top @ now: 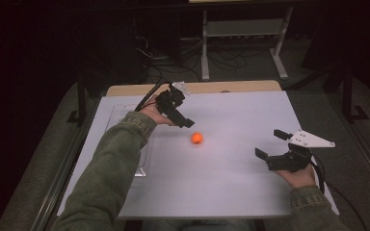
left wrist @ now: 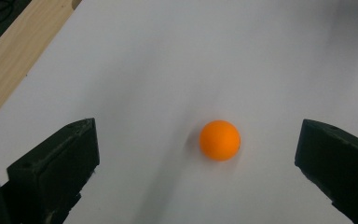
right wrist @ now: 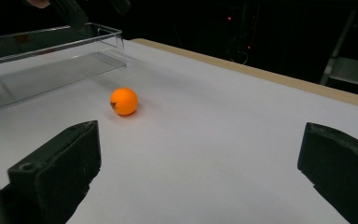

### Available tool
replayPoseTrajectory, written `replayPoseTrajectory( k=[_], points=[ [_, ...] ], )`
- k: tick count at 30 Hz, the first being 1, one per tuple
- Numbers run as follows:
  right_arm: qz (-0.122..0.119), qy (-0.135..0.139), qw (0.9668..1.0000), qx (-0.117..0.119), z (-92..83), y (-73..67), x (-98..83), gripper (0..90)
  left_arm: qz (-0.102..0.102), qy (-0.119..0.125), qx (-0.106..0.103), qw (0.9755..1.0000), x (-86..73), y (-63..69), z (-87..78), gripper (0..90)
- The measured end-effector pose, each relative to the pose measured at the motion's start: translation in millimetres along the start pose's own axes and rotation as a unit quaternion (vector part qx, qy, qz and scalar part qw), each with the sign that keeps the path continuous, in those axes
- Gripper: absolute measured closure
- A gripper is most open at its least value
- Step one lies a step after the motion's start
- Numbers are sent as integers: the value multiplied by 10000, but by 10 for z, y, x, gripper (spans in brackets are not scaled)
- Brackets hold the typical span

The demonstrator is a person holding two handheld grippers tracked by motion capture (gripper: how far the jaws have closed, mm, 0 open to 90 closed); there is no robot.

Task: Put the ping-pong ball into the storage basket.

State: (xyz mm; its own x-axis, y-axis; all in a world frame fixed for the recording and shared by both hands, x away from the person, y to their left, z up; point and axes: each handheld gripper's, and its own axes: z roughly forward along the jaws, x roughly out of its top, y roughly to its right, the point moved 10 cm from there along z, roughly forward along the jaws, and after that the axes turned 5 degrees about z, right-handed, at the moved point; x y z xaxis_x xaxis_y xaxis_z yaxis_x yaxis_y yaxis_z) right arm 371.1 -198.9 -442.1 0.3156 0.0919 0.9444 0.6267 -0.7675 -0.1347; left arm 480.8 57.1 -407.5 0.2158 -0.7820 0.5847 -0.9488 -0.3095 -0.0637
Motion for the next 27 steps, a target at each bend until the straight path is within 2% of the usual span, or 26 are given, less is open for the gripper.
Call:
replayPoseTrajectory(
  k=[9,27],
  points=[
    [-15,19,10000,-3,1,-5,5,0,-39,0,-40,10000,30,-39,95,0],
    [-27,10,10000,19,5,-18,2,0,-50,-156,-169,9997,5,-81,307,0]
  ],
)
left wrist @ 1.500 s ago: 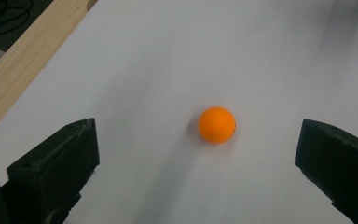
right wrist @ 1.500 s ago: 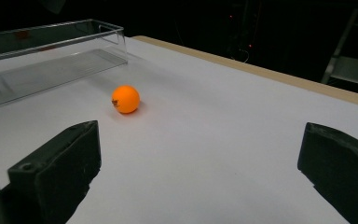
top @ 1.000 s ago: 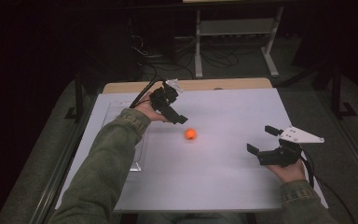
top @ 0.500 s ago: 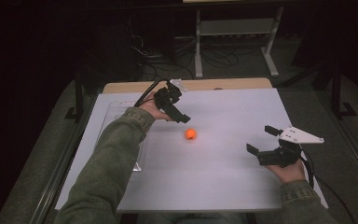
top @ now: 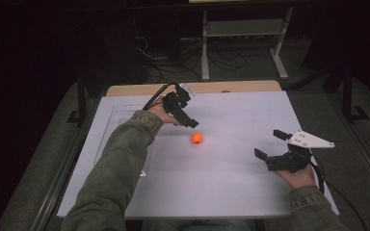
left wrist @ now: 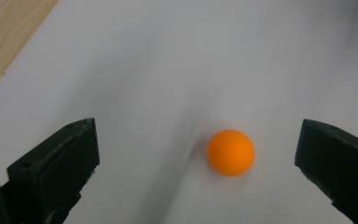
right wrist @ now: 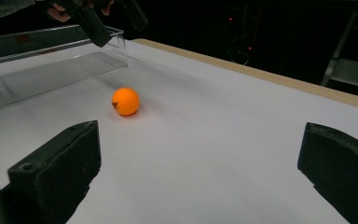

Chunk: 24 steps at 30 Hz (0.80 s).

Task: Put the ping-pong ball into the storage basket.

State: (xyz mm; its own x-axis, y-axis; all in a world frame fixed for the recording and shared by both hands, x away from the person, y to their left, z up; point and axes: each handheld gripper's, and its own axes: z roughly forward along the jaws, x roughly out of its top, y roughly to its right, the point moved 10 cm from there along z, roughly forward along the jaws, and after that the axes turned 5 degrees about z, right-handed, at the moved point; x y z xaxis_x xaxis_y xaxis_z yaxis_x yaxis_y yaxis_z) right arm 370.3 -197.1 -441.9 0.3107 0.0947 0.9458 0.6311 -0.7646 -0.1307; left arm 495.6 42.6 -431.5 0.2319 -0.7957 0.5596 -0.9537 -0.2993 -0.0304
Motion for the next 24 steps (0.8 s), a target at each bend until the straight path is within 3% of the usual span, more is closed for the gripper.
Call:
replayPoseTrajectory(
  k=[13,24],
  points=[
    [17,20,10000,21,-2,-9,5,0,180,-139,-178,9996,99,120,253,0],
    [21,10,10000,50,2,-17,1,0,164,-389,-237,9988,38,112,434,0]
  ],
)
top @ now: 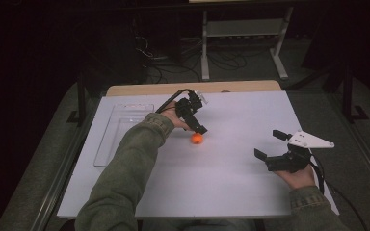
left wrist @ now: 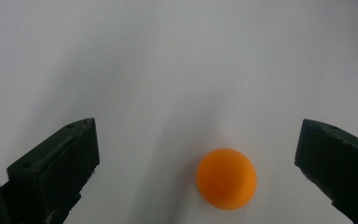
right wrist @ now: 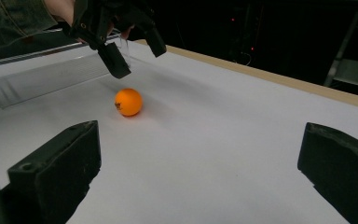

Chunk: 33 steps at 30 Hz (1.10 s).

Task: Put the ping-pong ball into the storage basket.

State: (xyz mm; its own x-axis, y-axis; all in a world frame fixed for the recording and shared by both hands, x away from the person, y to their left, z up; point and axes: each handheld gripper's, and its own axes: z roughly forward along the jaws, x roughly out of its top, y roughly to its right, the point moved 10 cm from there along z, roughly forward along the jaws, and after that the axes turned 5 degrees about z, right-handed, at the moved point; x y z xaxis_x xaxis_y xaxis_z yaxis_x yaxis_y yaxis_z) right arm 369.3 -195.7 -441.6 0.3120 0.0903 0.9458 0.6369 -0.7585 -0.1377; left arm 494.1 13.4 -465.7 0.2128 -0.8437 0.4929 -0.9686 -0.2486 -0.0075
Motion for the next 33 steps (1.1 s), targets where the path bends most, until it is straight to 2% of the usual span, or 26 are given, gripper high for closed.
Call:
replayPoseTrajectory(
  k=[21,33],
  points=[
    [-16,-23,10000,12,10,-2,-9,0,93,-337,-141,9993,-112,18,152,0],
    [-22,-35,10000,20,18,-7,-13,0,339,-769,-185,9963,-224,69,200,0]
  ],
)
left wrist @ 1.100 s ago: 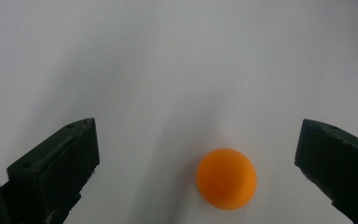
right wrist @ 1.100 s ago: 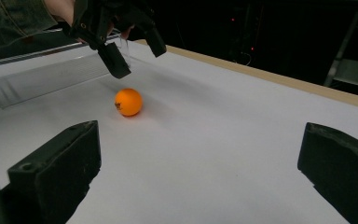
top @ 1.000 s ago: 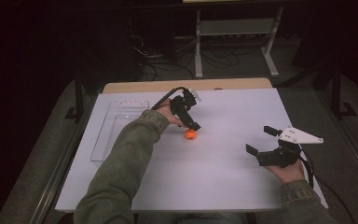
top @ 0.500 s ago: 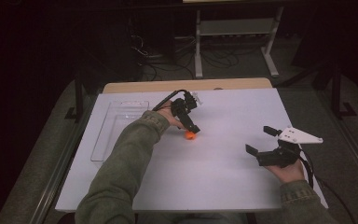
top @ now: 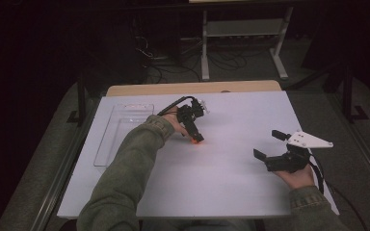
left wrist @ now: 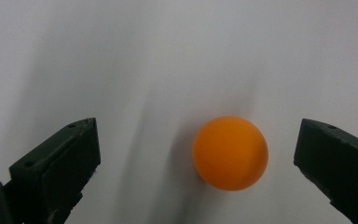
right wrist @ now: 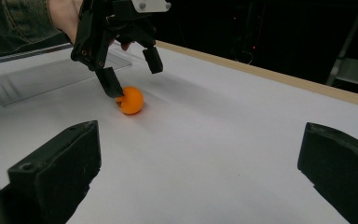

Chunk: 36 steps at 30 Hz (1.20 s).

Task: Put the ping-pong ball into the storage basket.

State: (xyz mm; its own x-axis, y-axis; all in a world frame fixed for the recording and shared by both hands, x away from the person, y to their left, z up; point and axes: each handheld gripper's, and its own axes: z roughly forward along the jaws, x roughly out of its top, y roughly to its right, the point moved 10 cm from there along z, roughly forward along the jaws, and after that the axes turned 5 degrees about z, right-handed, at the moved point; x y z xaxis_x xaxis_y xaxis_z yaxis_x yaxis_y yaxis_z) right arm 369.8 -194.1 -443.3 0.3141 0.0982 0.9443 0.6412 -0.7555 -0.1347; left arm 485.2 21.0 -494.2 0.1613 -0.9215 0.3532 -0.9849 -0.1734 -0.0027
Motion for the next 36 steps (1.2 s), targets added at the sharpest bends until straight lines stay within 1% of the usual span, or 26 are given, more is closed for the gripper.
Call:
replayPoseTrajectory(
  k=[3,5,8,11,15,20,22,25,28,32,34,36],
  points=[
    [2,-2,10000,-1,-1,-1,-1,0,50,-61,21,10000,-13,13,8,4],
    [7,-5,10000,0,0,0,-2,0,128,-71,28,9999,-17,23,-1,58],
    [3,-8,10000,6,1,-1,-2,0,191,-116,13,9997,-23,44,1,68],
    [0,-12,10000,9,2,-3,-2,0,301,-152,-32,9994,-27,80,1,135],
    [6,-9,10000,12,2,-2,-2,0,423,-172,-16,9990,-23,114,6,159],
    [0,-17,10000,15,4,-4,-4,0,436,-178,-15,9989,-18,130,11,215],
    [6,-16,10000,18,3,-6,-4,0,457,-214,65,9987,-21,125,17,229],
    [7,-22,10000,23,5,-3,-6,0,438,-227,16,9988,-19,146,29,244],
    [7,-20,10000,28,5,-7,-5,0,436,-233,-20,9988,-25,145,36,290],
    [11,-22,10000,39,6,-7,-6,0,498,-322,-65,9982,-53,161,58,372],
    [2,-20,10000,44,8,-8,-6,0,557,-388,-113,9976,-71,173,70,401],
    [-2,-24,10000,51,8,-9,-7,0,572,-418,-166,9973,-81,186,86,446]
  ],
)
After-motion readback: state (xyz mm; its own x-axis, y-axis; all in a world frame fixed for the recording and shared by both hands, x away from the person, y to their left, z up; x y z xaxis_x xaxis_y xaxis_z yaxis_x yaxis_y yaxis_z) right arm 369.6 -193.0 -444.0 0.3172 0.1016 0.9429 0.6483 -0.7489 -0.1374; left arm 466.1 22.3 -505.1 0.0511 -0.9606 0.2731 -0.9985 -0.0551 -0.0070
